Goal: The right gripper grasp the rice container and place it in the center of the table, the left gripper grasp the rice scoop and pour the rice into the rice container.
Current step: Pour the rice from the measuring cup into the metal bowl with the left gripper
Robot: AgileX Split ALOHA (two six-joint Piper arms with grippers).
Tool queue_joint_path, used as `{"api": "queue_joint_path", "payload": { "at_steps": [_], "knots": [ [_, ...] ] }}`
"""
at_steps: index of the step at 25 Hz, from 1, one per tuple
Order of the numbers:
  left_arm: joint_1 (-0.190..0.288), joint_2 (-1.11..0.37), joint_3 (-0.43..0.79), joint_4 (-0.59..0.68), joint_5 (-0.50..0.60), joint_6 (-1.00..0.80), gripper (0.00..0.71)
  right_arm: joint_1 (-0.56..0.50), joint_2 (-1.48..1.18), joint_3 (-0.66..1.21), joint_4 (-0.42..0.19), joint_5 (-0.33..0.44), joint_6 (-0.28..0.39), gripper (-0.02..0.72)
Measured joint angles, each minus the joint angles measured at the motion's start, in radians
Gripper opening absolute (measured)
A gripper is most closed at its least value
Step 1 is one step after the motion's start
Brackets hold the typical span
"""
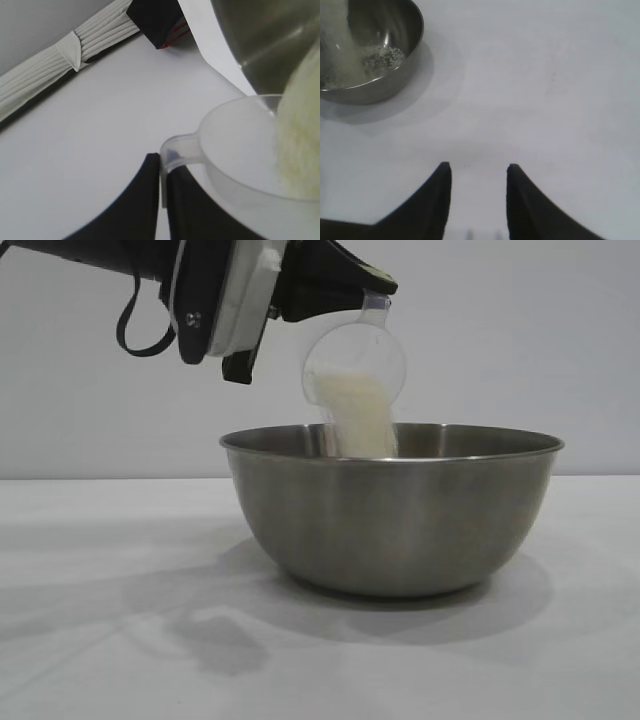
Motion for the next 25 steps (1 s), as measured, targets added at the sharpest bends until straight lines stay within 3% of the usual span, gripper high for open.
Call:
{"api": "queue_joint_path", "payload": {
  "at_steps": [14, 20, 25],
  "knots": [
    [0.000, -0.011, -0.008, 0.022, 0.042, -0.016, 0.000, 0.000, 0.000, 0.000, 0.000, 0.000, 0.000, 0.260],
    [0.000, -0.011, -0.008, -0.156, -0.038, -0.471, 0.000, 0.000, 0.000, 0.000, 0.000, 0.000, 0.000, 0.260],
    [-0.001, -0.011, -0.008, -0.447, -0.087, -1.078, 0.000, 0.000, 0.000, 0.000, 0.000, 0.000, 0.000, 0.260]
  ]
}}
